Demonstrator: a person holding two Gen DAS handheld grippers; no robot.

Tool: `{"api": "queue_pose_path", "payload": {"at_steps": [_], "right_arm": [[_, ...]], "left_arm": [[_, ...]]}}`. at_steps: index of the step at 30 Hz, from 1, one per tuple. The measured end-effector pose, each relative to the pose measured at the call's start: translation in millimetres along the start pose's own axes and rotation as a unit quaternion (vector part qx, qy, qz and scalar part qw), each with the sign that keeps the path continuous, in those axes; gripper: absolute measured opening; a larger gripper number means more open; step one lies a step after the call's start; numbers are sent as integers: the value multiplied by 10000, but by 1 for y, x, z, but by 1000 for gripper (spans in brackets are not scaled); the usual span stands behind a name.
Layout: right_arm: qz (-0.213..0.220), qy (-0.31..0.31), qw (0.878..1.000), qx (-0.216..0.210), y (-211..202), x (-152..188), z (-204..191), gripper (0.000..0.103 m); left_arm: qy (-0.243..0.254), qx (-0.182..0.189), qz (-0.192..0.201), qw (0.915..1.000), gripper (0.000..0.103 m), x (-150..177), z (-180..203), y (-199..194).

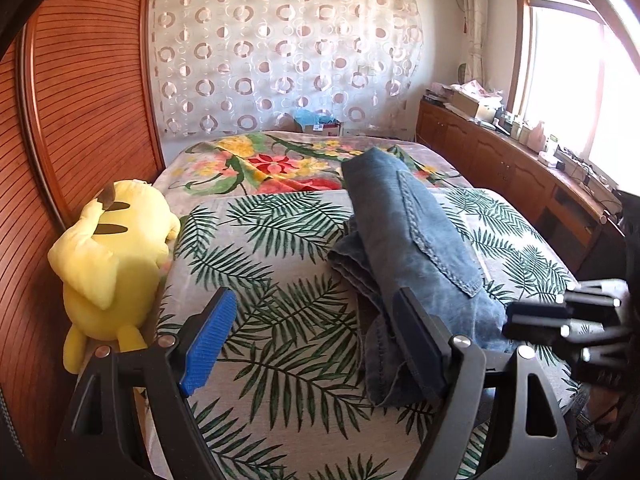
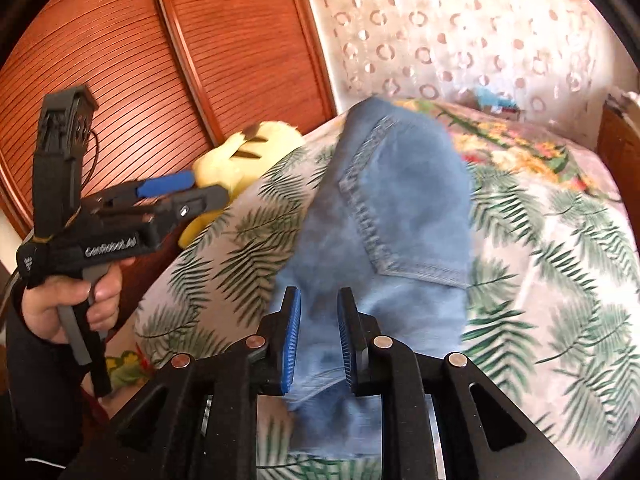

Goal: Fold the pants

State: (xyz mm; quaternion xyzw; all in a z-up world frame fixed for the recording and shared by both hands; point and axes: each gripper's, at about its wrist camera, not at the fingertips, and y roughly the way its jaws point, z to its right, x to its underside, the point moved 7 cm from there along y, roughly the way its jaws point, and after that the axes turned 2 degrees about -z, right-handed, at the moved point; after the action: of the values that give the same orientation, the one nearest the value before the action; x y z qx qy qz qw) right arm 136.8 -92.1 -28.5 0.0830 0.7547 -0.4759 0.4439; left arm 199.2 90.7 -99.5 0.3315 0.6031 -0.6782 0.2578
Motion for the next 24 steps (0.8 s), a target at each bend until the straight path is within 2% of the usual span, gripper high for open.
{"api": "queue_pose_path", "payload": {"at_steps": [4,7,11,15,21,24], "right_arm": [[94,-40,9989,460,-1,-2,17,19],[6,-52,9978,666,19,1,27,19],[-405,145,9986,319,54,18,24,20],[-135,7,9988,472,56,25,11,20],[-243,273,9991,213,46,28,14,20],[-162,352,9989,270,36,20,29,20]], "left_arm": [[117,68,-69,9999,81,0,14,8],[181,120,-117,9997,81,1,25,15],[249,153,-206,9994,81,4,33,27],[341,104,-303,9989,81,1,39,38],[572,126,-299,9978,81,-18,56,49],[746,153,-255,9968,81,-31,68,56]]}}
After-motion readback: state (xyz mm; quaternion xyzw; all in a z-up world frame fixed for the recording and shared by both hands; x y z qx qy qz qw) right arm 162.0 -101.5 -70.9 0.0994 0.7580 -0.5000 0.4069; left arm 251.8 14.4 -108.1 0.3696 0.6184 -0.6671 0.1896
